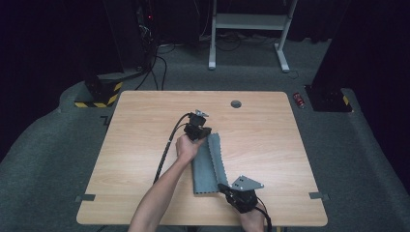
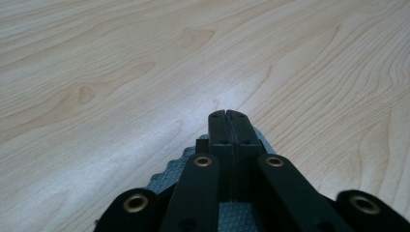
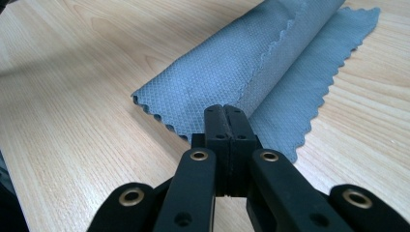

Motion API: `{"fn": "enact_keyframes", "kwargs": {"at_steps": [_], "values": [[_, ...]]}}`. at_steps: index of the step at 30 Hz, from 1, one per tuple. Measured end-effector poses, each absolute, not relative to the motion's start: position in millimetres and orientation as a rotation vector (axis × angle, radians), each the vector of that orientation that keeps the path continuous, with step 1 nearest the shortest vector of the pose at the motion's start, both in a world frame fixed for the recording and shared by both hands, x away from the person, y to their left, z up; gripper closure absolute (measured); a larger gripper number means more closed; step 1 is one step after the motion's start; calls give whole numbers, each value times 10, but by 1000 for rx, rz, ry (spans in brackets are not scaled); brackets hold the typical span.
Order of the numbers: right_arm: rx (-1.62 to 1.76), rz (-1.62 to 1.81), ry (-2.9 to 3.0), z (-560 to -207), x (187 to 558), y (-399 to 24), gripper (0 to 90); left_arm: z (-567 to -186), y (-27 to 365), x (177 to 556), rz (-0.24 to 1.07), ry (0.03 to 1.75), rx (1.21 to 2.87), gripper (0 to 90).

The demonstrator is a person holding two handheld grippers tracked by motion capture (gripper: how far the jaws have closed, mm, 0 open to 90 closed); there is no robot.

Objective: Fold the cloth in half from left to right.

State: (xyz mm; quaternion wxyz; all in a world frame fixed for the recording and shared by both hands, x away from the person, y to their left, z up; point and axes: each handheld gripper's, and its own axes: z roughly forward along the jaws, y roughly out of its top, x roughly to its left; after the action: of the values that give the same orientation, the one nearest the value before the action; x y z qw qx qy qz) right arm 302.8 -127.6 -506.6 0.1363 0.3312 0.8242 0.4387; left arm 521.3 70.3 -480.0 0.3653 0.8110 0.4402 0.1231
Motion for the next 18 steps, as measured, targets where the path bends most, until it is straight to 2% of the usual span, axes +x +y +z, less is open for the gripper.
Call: {"fn": "enact_keyframes", "kwargs": {"at_steps": [18], "values": [[1053, 1215, 2399, -5155, 3074, -1392, 899, -4946, 497, 5262, 338, 1138, 2141, 896]]}}
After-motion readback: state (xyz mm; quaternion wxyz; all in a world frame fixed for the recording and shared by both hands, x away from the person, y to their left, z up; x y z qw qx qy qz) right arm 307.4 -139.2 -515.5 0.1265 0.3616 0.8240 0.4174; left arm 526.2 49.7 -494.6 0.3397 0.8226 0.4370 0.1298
